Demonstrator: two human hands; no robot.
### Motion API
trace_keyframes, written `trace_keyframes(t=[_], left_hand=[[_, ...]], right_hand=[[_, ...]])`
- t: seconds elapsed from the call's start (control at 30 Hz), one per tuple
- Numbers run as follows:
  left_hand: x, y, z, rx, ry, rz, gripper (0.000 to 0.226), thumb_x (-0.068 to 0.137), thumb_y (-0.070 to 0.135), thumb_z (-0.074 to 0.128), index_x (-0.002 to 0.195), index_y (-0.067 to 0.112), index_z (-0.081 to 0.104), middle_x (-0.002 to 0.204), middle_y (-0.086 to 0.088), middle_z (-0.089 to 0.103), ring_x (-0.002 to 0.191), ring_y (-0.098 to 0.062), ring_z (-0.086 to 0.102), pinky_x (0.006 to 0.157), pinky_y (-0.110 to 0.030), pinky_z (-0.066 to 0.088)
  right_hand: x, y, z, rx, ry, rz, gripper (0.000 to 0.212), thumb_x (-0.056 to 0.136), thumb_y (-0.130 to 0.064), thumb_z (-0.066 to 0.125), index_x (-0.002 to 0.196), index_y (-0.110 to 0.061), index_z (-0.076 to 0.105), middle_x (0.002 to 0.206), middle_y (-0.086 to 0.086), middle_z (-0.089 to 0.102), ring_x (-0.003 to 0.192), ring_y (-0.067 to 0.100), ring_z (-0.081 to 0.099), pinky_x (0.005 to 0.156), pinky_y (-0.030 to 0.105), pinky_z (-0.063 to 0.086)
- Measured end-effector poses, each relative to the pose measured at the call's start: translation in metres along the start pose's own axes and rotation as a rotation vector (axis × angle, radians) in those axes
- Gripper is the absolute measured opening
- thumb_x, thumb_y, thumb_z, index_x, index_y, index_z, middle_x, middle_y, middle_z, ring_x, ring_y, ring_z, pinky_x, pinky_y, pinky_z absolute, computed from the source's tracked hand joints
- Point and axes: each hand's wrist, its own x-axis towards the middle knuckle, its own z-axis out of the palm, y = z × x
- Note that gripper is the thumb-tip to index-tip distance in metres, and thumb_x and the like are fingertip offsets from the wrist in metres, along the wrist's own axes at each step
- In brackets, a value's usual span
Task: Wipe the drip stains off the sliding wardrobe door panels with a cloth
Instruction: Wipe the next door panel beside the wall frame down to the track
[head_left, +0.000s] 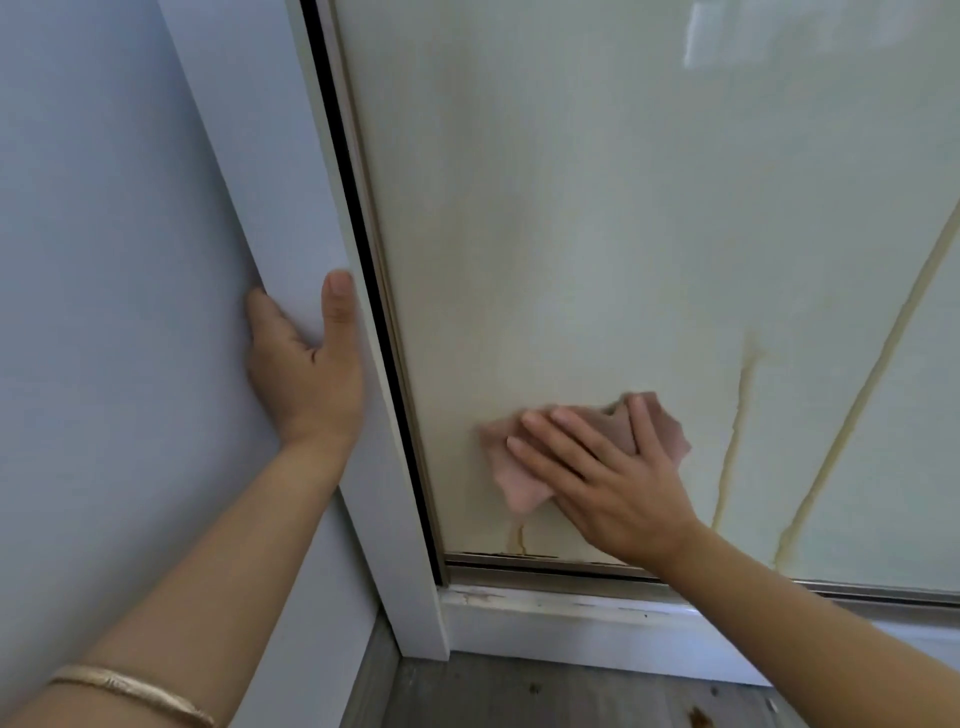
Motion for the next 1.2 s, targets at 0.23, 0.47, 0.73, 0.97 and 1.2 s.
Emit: trace_keyframes(t=[0.23,0.47,0.73,0.97,1.2], left_hand=[[0.000,-0.001,-0.001,-0.013,-0.013,-0.012,0.037,0.077,0.061,0.045,0.082,0.026,0.037,0.072,0.018,0.044,0.063,0.016,0.048,0.061,-0.002,0.034],[0.000,0.000,-0.002,0.004,-0.017,-0.023,0.048,0.076,0.063,0.045,0.082,0.016,0.036,0.069,0.016,0.041,0.059,0.016,0.046,0.056,-0.003,0.032],[0.000,0.002,-0.001,0.000,-0.001,-0.002,0.044,0.077,0.060,0.045,0.083,0.016,0.037,0.074,0.018,0.043,0.062,0.003,0.044,0.060,0.000,0.032],[-0.001,0.005,-0.001,0.038,-0.021,-0.016,0.054,0.077,0.060,0.043,0.086,0.007,0.034,0.065,0.013,0.036,0.056,0.016,0.044,0.053,-0.004,0.031],[0.000,0.007,-0.006,0.041,-0.042,-0.036,0.051,0.075,0.064,0.043,0.084,0.014,0.037,0.067,0.014,0.039,0.057,0.002,0.041,0.055,-0.006,0.032]], right_hand=[[0.068,0.010,-0.008,-0.016,0.200,0.272,0.052,0.098,-0.042,0.037,0.147,-0.025,0.032,0.155,0.001,0.026,0.150,0.017,0.001,0.115,0.060,-0.004],[0.030,0.029,-0.011,-0.051,0.088,0.050,0.052,0.097,-0.038,0.038,0.147,-0.027,0.032,0.158,-0.004,0.022,0.149,0.013,0.000,0.116,0.058,-0.001],[0.020,0.010,-0.004,-0.028,0.092,0.165,0.055,0.095,-0.039,0.039,0.148,-0.027,0.028,0.163,-0.002,-0.001,0.149,0.016,-0.002,0.115,0.060,-0.005],[0.080,0.062,-0.034,-0.040,0.192,0.298,0.053,0.100,-0.044,0.030,0.149,-0.025,0.029,0.154,0.002,0.024,0.149,0.019,0.004,0.113,0.059,-0.009],[0.008,0.028,-0.018,-0.037,0.022,0.225,0.056,0.100,-0.044,0.030,0.153,-0.027,0.019,0.163,-0.002,-0.003,0.150,0.018,-0.003,0.111,0.065,-0.007]])
